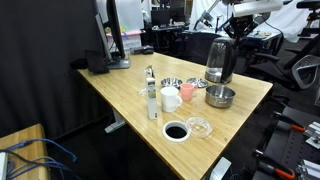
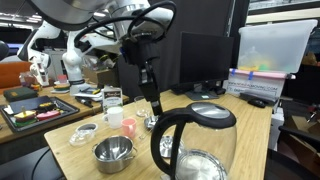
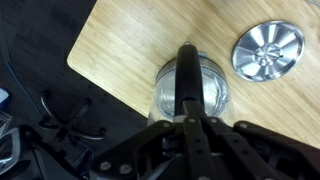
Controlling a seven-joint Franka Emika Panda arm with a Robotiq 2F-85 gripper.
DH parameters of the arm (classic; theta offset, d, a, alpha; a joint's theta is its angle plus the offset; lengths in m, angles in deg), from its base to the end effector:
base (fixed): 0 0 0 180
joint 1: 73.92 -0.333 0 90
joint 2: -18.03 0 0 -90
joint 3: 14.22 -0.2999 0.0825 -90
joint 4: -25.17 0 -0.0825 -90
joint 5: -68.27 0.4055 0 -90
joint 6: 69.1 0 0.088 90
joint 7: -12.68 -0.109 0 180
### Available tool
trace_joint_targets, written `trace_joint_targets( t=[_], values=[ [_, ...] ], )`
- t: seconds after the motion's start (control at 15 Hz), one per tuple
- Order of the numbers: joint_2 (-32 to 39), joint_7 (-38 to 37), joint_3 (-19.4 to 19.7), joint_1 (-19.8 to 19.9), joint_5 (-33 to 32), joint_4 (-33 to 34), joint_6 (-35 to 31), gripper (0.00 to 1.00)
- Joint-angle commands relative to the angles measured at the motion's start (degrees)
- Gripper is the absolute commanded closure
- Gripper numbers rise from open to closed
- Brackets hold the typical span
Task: Open the lid of the electric kettle.
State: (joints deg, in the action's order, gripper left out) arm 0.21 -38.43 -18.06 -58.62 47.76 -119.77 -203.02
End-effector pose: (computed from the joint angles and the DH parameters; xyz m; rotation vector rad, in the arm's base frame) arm 0.4503 -0.0983 0.3677 2.6276 -1.2038 0.3002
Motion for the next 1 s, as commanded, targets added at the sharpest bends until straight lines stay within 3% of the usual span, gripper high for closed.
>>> trace_joint_targets(
  t=[0.0,0.93],
  values=[
    [2.91,-1.62,0.89,-0.59,-0.76,2.03,0.04,1.0],
    [10.58,-1.17,2.86,-4.15,5.28,2.68,-0.59,1.0]
  ],
)
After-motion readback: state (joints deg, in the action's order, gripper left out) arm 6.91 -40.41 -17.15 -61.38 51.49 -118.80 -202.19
